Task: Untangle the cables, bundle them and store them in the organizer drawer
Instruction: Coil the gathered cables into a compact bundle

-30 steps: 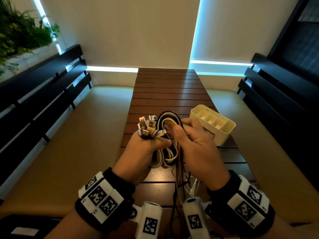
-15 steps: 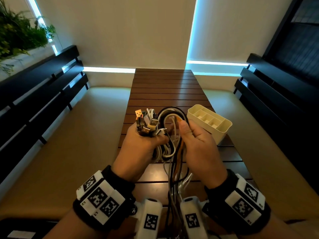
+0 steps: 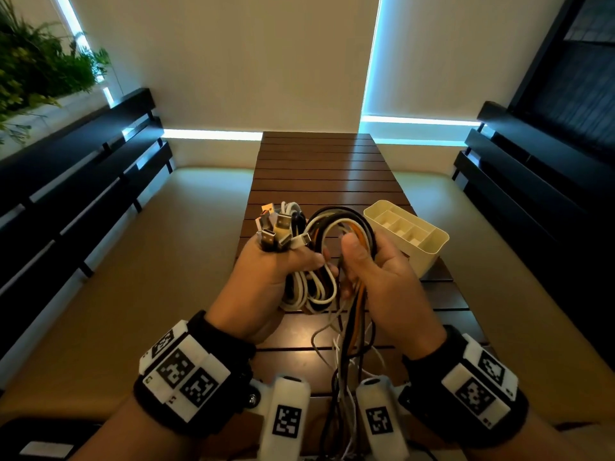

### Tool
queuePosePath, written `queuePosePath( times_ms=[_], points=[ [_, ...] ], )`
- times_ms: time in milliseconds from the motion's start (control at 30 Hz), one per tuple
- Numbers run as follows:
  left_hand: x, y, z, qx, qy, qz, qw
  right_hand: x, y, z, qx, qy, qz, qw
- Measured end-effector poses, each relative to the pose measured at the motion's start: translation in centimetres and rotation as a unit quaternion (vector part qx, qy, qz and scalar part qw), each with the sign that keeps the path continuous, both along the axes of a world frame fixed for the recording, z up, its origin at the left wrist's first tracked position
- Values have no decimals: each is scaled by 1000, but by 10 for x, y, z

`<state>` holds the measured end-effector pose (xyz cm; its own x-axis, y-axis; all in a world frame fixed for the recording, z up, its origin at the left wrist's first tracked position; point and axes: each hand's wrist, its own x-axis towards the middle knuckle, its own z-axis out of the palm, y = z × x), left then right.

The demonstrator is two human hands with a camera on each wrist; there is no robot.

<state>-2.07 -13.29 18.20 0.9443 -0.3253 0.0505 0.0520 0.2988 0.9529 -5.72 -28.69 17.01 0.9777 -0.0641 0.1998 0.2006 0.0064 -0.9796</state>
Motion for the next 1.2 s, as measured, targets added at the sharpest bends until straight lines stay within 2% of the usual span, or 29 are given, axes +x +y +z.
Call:
queuePosePath(
  times_ms=[133,233,400,500,633,733,833,967,1067,1200],
  points=[
    [-5,-3,4,-24,3,-36,999,1,-3,2,-57,-16,-21,998],
    [-5,-3,3,-37,9,-52,998,2,-5,7,-57,-21,-34,998],
    [-7,4,5,-65,48,-101,992,5,-17,15,-58,8,8,998],
    [-10,6,6,-53,63,-119,989,8,-26,24,-139,-14,8,990],
    [-15,8,8,8,34,-162,986,11,-35,52,-250,-63,1,966],
    [-16,7,10,21,29,-186,982,10,-36,66,-274,-89,7,957],
    [-15,9,9,-5,34,-194,980,13,-37,66,-299,-89,13,950],
    [-16,13,5,-25,56,-228,972,19,-42,53,-360,-28,57,931],
    [-14,11,4,-15,59,-215,975,12,-38,49,-397,-52,84,912],
    [-8,14,8,7,39,-186,982,12,-24,37,-357,-58,154,919]
  ],
)
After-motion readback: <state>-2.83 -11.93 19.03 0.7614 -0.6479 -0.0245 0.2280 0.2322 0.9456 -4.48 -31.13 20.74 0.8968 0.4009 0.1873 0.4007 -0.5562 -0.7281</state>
